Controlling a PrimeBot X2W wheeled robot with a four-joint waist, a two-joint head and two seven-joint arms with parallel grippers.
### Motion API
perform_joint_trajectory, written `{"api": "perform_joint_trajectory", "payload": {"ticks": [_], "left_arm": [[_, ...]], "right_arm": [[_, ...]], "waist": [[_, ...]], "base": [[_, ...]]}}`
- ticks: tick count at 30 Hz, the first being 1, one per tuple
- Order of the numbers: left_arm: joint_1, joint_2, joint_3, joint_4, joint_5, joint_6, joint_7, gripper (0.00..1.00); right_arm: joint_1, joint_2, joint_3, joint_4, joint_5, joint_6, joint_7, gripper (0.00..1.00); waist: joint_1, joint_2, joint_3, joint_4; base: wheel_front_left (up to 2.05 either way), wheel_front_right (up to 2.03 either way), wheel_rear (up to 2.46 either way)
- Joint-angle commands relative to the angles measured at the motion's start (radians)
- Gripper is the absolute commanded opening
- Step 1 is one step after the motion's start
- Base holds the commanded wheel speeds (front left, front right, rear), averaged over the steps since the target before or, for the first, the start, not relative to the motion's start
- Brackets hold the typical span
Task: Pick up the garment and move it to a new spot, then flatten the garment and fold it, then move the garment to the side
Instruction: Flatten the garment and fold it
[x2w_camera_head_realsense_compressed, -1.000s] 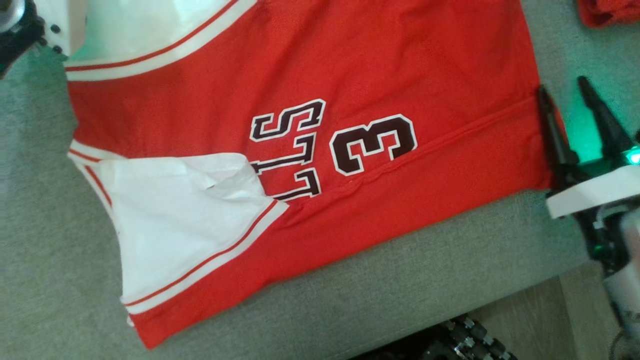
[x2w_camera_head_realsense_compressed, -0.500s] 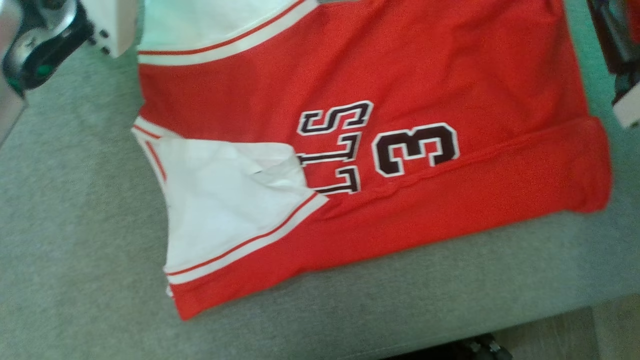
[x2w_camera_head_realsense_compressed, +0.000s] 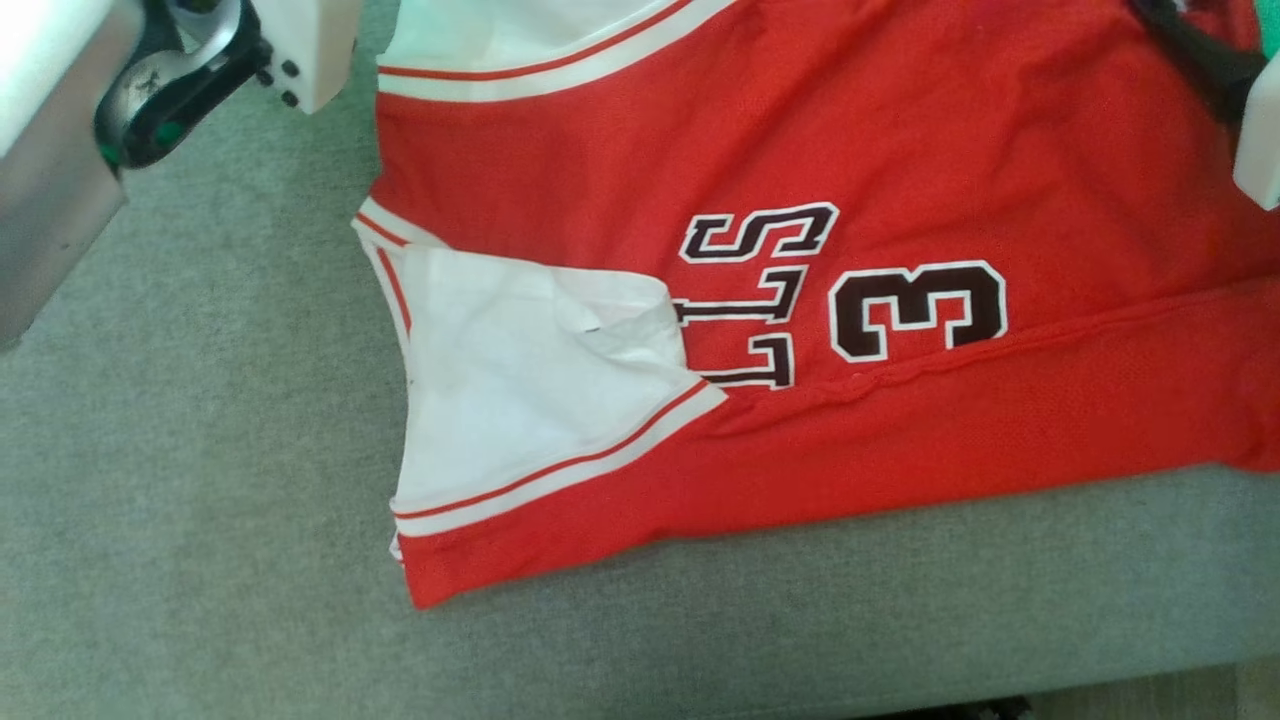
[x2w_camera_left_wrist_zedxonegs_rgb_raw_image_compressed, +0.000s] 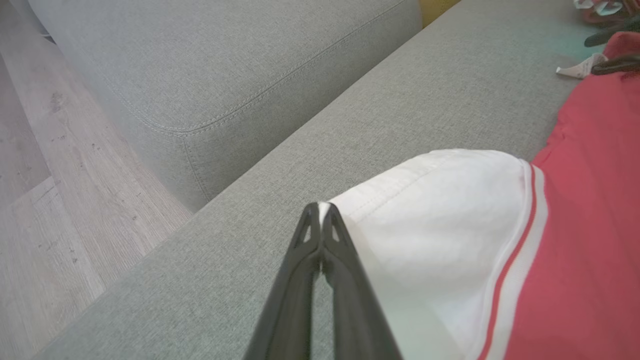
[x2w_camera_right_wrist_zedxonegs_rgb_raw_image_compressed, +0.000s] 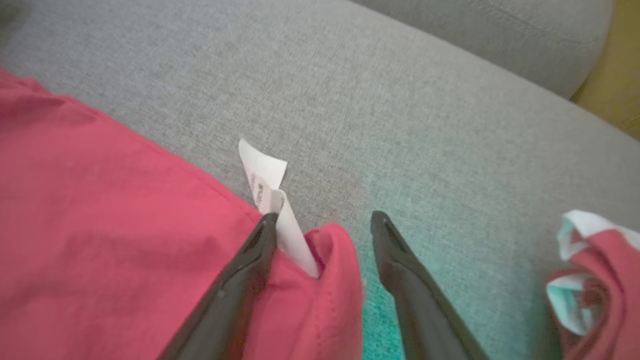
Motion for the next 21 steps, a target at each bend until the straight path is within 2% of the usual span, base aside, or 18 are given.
{"api": "perform_joint_trajectory", "payload": {"ticks": [1,4,9,16,21], "left_arm": [[-0.068,0.024,0.027,-0.005,-0.011,0.002,-0.014,0.00],[-0.077,0.024,0.013,0.002,-0.020,0.002,-0.026,0.00],[-0.102,0.032,-0.012,0.022,-0.023,0.002,-0.086,0.00],[-0.133,0.049,-0.019,0.047,-0.022,0.002,-0.218,0.00],[-0.146,0.058,-0.014,0.056,-0.011,0.002,-0.327,0.00]], "right_arm": [[-0.009,-0.050,0.011,-0.011,0.028,-0.001,0.010,0.00],[-0.022,-0.063,0.025,-0.008,0.054,-0.001,0.007,0.00],[-0.041,-0.068,0.001,0.033,0.112,-0.001,-0.056,0.00],[-0.025,-0.032,-0.100,0.104,0.244,-0.001,-0.168,0.00],[0.007,-0.043,-0.120,0.096,0.253,-0.001,-0.286,0.00]], "waist": [[-0.0001,0.0000,0.001,0.005],[-0.0001,0.0000,0.002,0.008],[-0.0001,0.0000,0.001,0.009],[-0.0001,0.0000,-0.006,0.015],[-0.0001,0.0000,-0.012,0.025]], "base": [[0.00,0.00,0.00],[0.00,0.00,0.00],[0.00,0.00,0.00],[0.00,0.00,0.00],[0.00,0.00,0.00]]}}
